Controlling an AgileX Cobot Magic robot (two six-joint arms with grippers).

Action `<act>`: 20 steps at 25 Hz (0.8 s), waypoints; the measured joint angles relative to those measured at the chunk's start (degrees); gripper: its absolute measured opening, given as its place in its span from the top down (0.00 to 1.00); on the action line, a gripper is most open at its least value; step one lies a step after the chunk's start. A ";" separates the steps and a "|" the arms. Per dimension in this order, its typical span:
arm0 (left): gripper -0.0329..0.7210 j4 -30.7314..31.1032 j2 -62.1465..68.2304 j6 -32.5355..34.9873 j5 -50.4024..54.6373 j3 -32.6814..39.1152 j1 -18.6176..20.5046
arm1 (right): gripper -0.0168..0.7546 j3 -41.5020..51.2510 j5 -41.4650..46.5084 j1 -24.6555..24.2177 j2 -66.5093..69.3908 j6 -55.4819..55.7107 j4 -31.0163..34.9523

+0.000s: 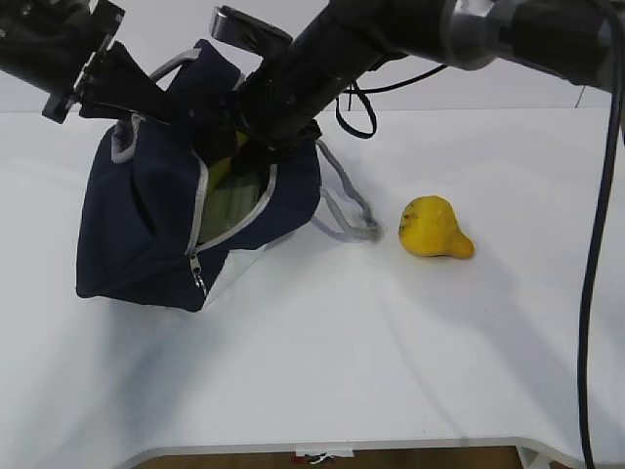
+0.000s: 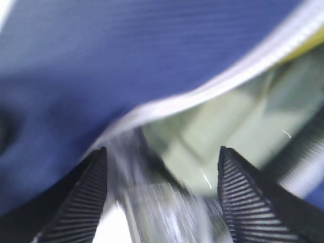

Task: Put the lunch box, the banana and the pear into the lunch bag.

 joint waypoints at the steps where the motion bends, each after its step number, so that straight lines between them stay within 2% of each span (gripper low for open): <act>1: 0.96 0.00 0.00 0.00 0.00 0.00 0.00 | 0.31 -0.17 0.00 0.00 0.00 0.00 0.00; 5: 0.96 0.00 0.00 0.00 0.13 0.00 0.00 | 0.28 -2.58 4.22 0.00 0.00 -0.08 -1.81; 10: 0.96 0.11 0.00 0.00 0.13 0.00 0.35 | 0.27 -9.85 12.97 0.00 0.00 0.05 -10.00; 20: 0.96 0.11 0.00 0.00 0.13 0.00 1.02 | 0.28 -12.84 14.94 0.00 -4.10 7.46 -23.63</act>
